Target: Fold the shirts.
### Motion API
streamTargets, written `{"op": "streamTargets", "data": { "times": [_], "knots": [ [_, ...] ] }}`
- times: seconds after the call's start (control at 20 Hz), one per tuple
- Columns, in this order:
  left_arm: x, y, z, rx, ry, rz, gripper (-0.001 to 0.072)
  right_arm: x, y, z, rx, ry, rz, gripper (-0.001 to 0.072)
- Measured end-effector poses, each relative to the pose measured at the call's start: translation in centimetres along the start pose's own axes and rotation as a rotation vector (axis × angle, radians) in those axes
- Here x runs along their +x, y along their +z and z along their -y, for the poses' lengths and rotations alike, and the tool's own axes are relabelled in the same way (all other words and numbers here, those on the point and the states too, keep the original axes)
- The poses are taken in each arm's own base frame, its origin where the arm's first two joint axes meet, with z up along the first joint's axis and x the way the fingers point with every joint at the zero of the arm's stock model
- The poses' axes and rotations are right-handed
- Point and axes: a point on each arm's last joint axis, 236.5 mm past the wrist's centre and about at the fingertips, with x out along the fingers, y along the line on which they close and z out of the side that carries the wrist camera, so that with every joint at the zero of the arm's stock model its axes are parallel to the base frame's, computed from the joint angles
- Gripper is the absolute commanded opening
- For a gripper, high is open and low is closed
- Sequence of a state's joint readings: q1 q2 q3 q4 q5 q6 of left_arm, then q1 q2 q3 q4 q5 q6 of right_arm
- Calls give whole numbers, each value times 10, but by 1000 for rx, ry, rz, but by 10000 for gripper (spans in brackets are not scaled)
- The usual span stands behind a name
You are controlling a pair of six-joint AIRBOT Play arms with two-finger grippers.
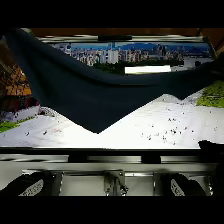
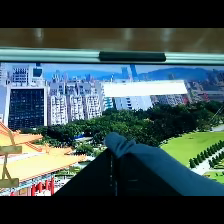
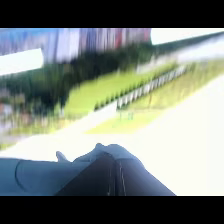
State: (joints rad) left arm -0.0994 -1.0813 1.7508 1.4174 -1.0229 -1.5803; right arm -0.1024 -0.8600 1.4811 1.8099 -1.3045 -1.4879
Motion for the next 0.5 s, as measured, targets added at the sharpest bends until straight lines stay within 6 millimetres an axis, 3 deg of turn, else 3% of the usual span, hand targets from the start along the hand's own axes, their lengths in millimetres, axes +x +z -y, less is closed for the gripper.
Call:
{"op": "streamTargets", "data": {
  "times": [0.1,0.3,0.35,0.4,0.45,0.5],
  "knots": [
    [45,-28,-3,-35,-12,-99,31,33,-41,8,15,8,-126,54],
    [133,-118,10,-153,-100,-377,33,93,-97,23,65,18,-250,53],
    [149,-146,16,-185,-125,-458,132,104,-106,27,77,17,-267,53],
    [162,-171,22,-220,-146,-536,417,114,-115,31,87,13,-287,53],
    [169,-193,28,-252,-163,-606,646,122,-121,33,97,12,-300,54],
    [172,-211,33,-286,-175,-673,656,128,-126,35,102,10,-311,54]
  ]
}}
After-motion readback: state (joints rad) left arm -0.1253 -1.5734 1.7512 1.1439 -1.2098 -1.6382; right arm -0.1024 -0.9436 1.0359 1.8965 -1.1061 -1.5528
